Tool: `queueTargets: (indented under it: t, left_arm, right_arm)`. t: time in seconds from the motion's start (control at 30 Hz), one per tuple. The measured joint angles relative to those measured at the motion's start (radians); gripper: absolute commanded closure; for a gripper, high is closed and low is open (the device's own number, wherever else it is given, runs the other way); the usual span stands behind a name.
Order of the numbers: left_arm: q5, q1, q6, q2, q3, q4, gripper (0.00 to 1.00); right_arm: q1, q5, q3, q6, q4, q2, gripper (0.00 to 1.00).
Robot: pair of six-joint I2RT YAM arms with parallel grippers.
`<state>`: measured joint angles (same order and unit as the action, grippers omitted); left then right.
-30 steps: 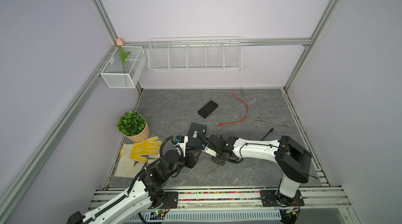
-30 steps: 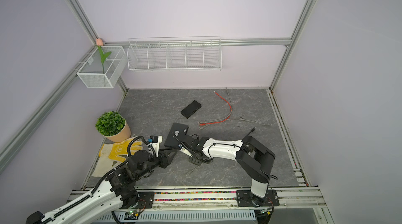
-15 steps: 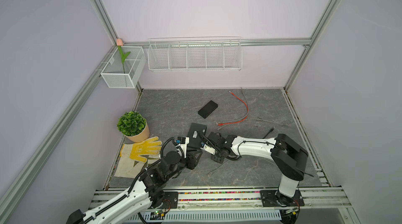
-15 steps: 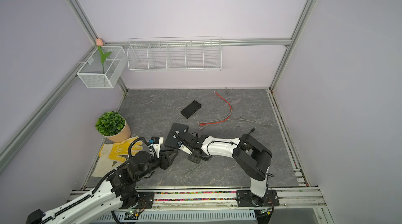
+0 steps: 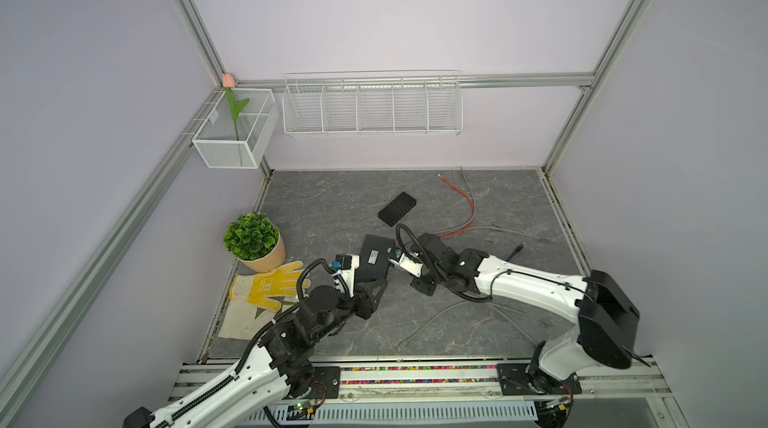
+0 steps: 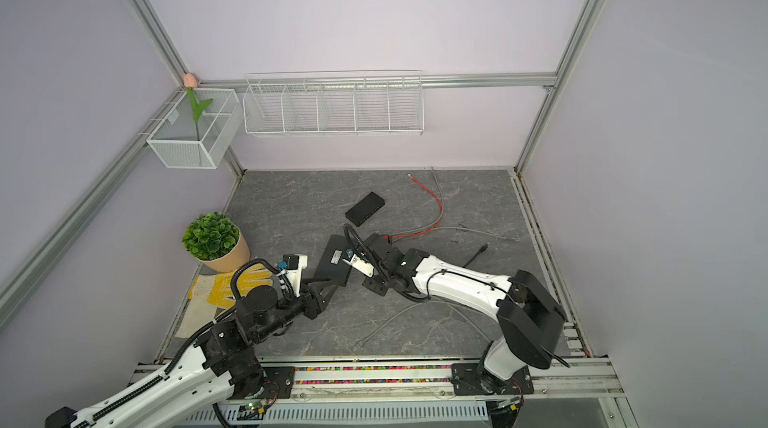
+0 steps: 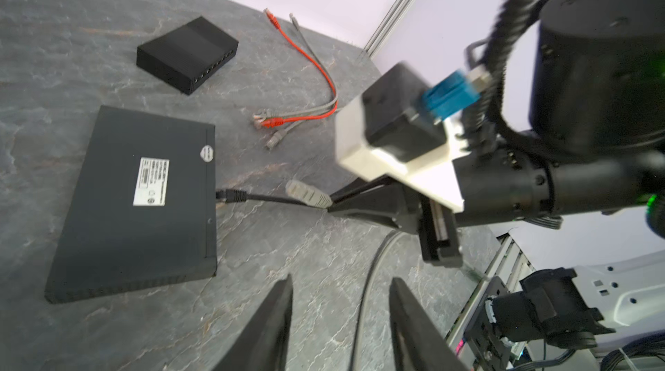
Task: Insert the plug into the switch port
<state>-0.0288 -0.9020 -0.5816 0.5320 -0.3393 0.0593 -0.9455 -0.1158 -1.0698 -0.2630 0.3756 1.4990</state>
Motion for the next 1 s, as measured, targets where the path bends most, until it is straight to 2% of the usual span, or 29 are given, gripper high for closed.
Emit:
queueTargets:
  t: [0.17, 0.37, 0.57, 0.7, 0.87, 1.0]
  left_arm:
    - [0.007, -0.002, 0.03, 0.048, -0.058, -0.056, 0.52]
    - [0.027, -0.003, 0.053, 0.122, -0.116, -0.109, 0.51]
    - [0.043, -0.005, 0.064, 0.153, -0.147, -0.156, 0.52]
    - [0.059, -0.014, 0.064, 0.158, -0.147, -0.179, 0.56]
    - [0.072, -0.042, 0.063, 0.174, -0.148, -0.186, 0.58]
    - [0.066, -0.085, 0.069, 0.189, -0.156, -0.185, 0.64]
  right_arm:
    - [0.04, 0.095, 0.015, -0.031, -0.044, -0.151, 0.93]
    - [0.055, 0.256, 0.077, -0.055, -0.051, -0.254, 0.93]
    - [0.056, 0.372, 0.081, -0.06, -0.051, -0.286, 0.91]
    - [0.056, 0.432, 0.081, -0.06, -0.051, -0.286, 0.91]
    - [0.056, 0.472, 0.081, -0.059, -0.05, -0.285, 0.91]
    - [0.056, 0.484, 0.081, -0.059, -0.05, -0.285, 0.91]
